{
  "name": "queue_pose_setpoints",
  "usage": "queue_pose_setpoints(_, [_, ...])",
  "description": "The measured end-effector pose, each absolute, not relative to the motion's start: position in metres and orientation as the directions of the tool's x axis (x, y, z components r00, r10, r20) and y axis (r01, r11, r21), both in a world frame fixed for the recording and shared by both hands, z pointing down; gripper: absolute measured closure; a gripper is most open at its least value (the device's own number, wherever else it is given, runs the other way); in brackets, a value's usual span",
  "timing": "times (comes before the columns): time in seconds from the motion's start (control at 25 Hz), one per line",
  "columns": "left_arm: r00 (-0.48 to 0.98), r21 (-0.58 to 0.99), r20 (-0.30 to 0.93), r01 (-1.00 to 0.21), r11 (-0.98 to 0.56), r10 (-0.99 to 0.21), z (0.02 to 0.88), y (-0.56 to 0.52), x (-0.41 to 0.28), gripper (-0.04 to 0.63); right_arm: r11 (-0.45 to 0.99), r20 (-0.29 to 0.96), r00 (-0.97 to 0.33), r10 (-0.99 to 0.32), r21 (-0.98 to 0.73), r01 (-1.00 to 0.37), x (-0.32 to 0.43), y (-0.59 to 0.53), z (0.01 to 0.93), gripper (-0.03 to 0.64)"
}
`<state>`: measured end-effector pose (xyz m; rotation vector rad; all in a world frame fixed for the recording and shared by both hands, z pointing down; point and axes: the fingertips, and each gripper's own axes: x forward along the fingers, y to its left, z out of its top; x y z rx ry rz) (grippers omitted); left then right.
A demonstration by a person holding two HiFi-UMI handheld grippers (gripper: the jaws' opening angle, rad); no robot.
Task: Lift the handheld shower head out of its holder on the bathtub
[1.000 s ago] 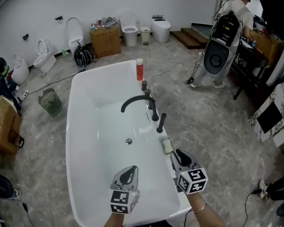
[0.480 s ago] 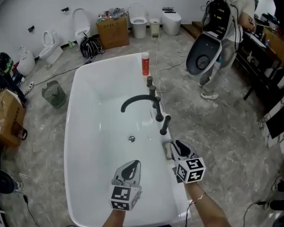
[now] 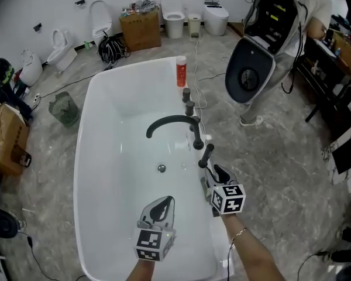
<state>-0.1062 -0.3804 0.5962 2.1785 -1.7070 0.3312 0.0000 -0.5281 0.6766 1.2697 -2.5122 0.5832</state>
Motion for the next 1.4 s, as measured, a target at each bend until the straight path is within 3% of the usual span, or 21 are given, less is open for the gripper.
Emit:
queue_pose_setpoints(0.72, [0.236, 0.192, 0.425, -0.967, -0.168, -0.874, 0.649, -0.436, -0.134, 0.575, 0.531, 0.504, -0.531, -0.681, -0.159, -0.832, -0.035, -0.609, 0.758, 0.419])
queue_pose_setpoints(1.04, [0.223, 0.199, 0.428, -0.969, -0.149, -0.876, 0.656, -0.443, -0.15, 0.575, 0.506, 0.526, -0.489, -0.696, -0.124, -0.854, -0.046, -0.627, 0.769, 0.472])
queue_pose_setpoints(1.4, [0.225, 0.206, 0.42, -0.967, -0.149, -0.879, 0.65, -0.446, -0.152, 0.575, 0.511, 0.534, -0.481, -0.695, -0.103, -0.854, -0.046, -0.626, 0.768, 0.48])
